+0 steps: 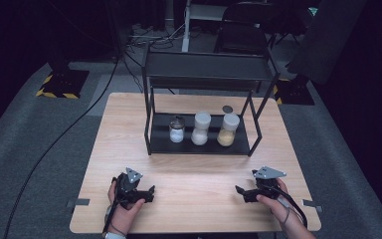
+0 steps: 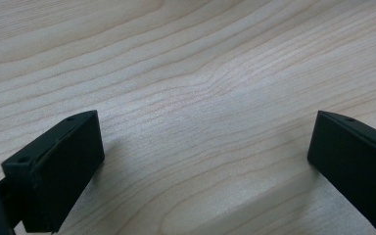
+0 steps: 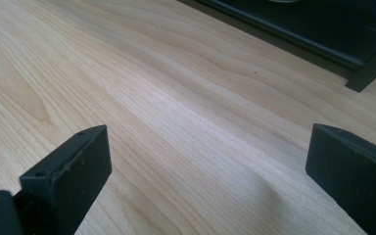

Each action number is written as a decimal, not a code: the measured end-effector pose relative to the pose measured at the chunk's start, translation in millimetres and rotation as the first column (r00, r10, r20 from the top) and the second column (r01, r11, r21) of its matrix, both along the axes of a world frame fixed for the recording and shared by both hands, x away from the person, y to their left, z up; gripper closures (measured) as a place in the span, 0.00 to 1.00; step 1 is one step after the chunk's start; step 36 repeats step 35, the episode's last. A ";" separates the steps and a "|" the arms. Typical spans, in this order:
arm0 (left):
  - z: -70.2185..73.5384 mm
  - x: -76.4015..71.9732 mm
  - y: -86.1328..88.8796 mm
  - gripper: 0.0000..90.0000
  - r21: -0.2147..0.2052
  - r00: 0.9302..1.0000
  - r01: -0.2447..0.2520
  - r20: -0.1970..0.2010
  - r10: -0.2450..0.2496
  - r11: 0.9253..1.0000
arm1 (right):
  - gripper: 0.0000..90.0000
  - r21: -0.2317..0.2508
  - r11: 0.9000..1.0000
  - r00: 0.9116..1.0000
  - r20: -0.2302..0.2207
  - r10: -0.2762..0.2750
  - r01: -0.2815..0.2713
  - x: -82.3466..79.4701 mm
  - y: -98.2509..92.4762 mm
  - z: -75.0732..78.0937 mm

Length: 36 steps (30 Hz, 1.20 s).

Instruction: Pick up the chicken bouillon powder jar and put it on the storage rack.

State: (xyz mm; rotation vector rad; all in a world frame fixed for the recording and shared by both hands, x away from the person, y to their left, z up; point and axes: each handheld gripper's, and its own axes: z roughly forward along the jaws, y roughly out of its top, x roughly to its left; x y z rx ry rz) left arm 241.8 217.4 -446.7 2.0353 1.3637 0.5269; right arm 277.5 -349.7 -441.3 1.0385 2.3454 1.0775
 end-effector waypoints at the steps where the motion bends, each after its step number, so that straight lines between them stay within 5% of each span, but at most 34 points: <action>1: 0.0 0.0 0.0 0.00 0.000 1.000 0.000 0.000 0.000 1.000 | 0.03 0.002 1.000 1.000 -0.001 -0.002 0.002 -0.2 -0.1 -0.9; 18: 0.1 0.2 0.0 0.00 0.000 1.000 0.000 -0.001 0.000 1.000 | 0.03 0.020 1.000 0.999 -0.041 -0.011 0.012 2.1 -4.8 -9.5; 23: 0.1 0.2 0.0 0.00 0.000 1.000 0.000 0.000 0.000 1.000 | 0.00 -0.043 0.999 0.998 -0.058 -0.024 0.021 3.6 1.2 -5.7; 36: 0.2 0.4 0.1 0.00 0.003 1.000 0.003 0.000 -0.003 1.000 | 0.00 -0.041 0.999 0.998 -0.058 -0.027 0.025 3.5 1.3 -5.9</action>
